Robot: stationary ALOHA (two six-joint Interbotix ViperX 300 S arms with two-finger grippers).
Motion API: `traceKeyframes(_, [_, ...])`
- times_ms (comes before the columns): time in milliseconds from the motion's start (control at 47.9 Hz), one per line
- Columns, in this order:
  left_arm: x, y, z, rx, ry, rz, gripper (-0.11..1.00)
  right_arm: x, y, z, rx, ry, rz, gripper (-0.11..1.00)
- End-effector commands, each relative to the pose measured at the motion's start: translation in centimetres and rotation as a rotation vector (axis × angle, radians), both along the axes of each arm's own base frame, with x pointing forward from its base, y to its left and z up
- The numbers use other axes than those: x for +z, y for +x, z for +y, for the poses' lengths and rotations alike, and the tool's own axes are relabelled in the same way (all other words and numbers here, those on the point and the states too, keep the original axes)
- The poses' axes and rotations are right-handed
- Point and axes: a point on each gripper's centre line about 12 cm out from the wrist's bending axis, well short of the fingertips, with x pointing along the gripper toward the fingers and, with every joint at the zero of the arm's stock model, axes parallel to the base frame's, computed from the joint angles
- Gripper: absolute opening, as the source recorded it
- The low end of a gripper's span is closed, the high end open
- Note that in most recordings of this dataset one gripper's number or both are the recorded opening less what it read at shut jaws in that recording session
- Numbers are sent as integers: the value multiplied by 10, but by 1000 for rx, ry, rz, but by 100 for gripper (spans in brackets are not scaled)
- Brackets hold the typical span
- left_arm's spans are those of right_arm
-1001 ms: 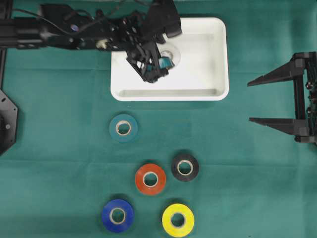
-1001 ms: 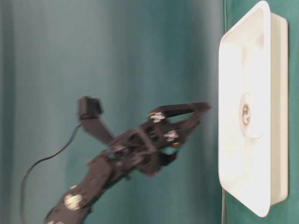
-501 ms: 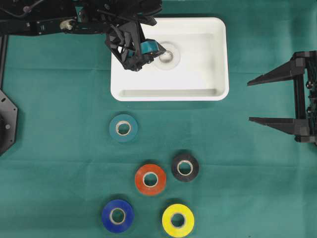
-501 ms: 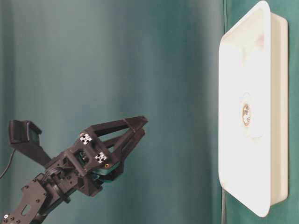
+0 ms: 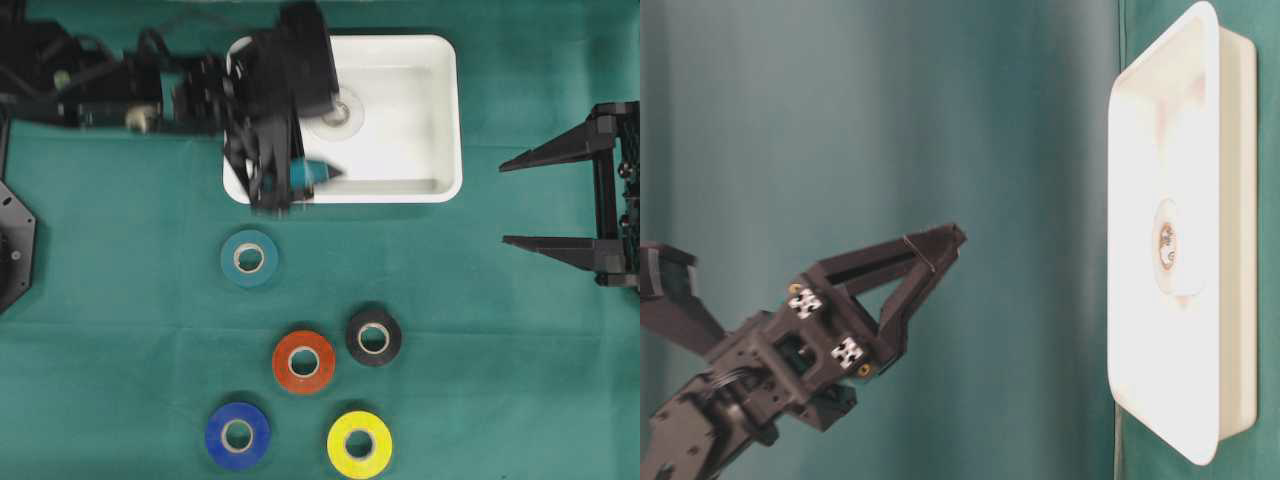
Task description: Pick up the tape from a random location and place it into the white case.
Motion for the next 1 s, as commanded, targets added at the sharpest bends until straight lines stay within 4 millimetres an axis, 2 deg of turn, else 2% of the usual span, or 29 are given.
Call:
traceKeyframes(0, [17,1,-13,-29,4,-60,98,12,3,0,-2,1,-35,90])
traceKeyframes(104, [17,0,-22,-52,5,-57,98,12,3,0,-2,3,-32,90])
traceKeyframes(250, [17,-13,-25,-55,1,-51,98,14,3,0,-4,10,-28,90])
traceKeyframes(542, [26,-66,-35,-70,2,-126,98,14,1,0,-4,9,-14,90])
traceKeyframes(793, [35,-118,-38,-73,17,-277,98,17,-2,-1,-3,1,-11,90])
traceKeyframes(980, [33,-143,-39,-73,20,-312,98,16,-2,-1,-3,0,-8,90])
